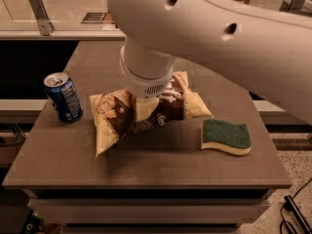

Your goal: Move brown chip bag near pepsi can

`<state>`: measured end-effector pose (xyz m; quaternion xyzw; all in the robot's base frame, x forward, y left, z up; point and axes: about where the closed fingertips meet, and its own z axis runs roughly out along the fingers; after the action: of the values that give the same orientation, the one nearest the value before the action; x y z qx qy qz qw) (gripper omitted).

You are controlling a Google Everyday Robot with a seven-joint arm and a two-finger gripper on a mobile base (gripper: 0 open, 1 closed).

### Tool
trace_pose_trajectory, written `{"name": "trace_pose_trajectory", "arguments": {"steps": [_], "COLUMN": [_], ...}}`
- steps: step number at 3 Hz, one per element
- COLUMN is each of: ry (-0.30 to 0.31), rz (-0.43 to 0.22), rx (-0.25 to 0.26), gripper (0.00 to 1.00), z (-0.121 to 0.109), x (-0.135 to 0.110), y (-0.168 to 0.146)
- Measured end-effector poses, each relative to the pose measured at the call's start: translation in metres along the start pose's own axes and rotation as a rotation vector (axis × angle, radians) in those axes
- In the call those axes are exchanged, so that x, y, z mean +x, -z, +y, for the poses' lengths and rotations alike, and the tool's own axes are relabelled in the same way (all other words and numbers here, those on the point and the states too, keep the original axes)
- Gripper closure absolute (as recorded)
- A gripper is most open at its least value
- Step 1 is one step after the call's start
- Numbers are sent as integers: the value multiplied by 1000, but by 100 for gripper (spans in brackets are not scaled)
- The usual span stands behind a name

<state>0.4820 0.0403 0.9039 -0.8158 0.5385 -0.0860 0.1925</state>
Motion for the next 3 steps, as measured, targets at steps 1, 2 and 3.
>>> {"name": "trace_pose_trajectory", "arguments": {"steps": [1,2,3], "ry": [67,129,198], "rz": [3,-12,-36], "rx": [-55,-92,-106], "gripper": [100,100,100], "z": [16,20,15], "x": [-13,-21,-27], "y": [-7,-15,-21]}}
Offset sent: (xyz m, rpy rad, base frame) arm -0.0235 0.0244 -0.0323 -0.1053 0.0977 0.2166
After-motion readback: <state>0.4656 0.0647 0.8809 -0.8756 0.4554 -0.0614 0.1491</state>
